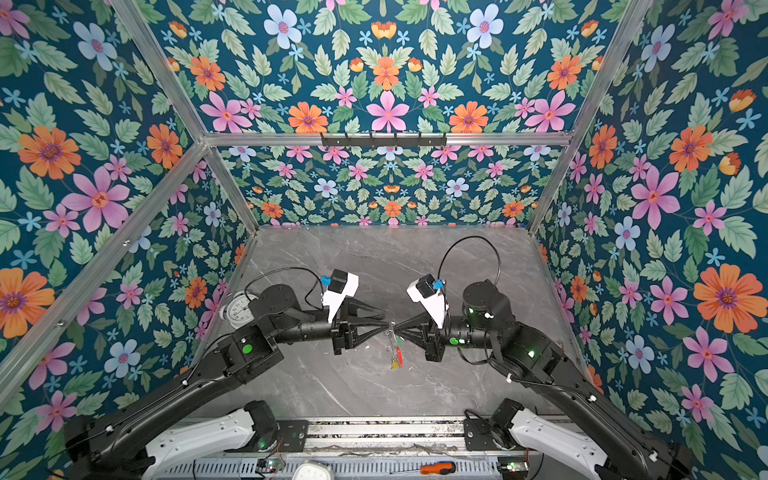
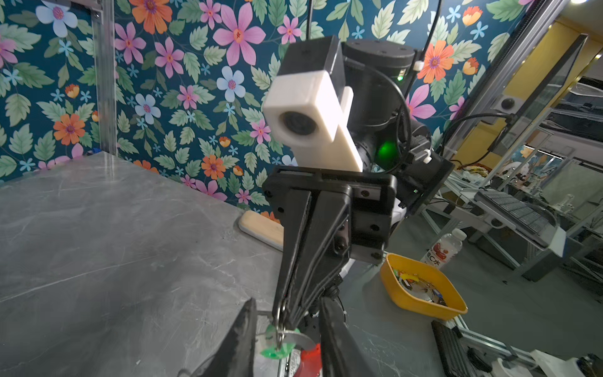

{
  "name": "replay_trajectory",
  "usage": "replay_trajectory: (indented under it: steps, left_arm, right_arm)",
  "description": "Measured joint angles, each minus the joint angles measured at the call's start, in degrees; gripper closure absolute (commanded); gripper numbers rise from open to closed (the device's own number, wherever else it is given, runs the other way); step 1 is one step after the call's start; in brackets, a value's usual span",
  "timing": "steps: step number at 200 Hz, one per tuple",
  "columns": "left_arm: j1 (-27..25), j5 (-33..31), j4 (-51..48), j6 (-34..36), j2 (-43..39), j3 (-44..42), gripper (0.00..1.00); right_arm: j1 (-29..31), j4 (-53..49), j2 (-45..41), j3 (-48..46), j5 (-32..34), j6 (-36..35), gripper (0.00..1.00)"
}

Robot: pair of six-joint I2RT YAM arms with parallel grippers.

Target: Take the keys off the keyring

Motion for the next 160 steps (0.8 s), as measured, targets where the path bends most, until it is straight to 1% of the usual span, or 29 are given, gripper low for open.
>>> replay_trajectory:
  steps: [18, 54, 85, 113, 135, 151, 160]
  left_arm:
    - [0.0, 1.2, -3.2, 0.9, 1.2, 1.9, 0.77]
    - [0.0, 2.4, -7.9, 2.2, 3.1, 4.0, 0.78]
    - [0.0, 2.9, -10.4, 2.6, 4.2, 5.3, 0.85]
    - [0.0, 2.9, -11.0, 3.5, 4.8, 6.0, 0.93]
    - [0.0, 3.2, -11.3, 3.6, 5.2, 6.3, 0.96]
    - [0.0, 3.3, -11.5, 3.7, 5.5, 6.3, 1.00]
    - [0.0, 3.5, -11.6, 3.8, 5.6, 6.3, 1.00]
  right_arm:
    - [0.0, -2.0, 0.7, 1.1, 0.0, -0.9, 1.00]
    - [0.0, -3.9, 1.6, 2.4, 0.2, -2.0, 1.00]
    - [0.0, -5.1, 2.6, 3.3, 0.2, -2.3, 1.00]
    - [0.0, -5.9, 3.3, 4.2, 0.2, -3.1, 1.00]
    - [0.0, -6.4, 3.6, 4.5, 0.8, -3.5, 1.00]
    - [0.0, -7.0, 3.8, 4.6, 1.2, -3.5, 1.00]
    - [0.0, -7.4, 3.8, 4.7, 1.2, -3.5, 1.00]
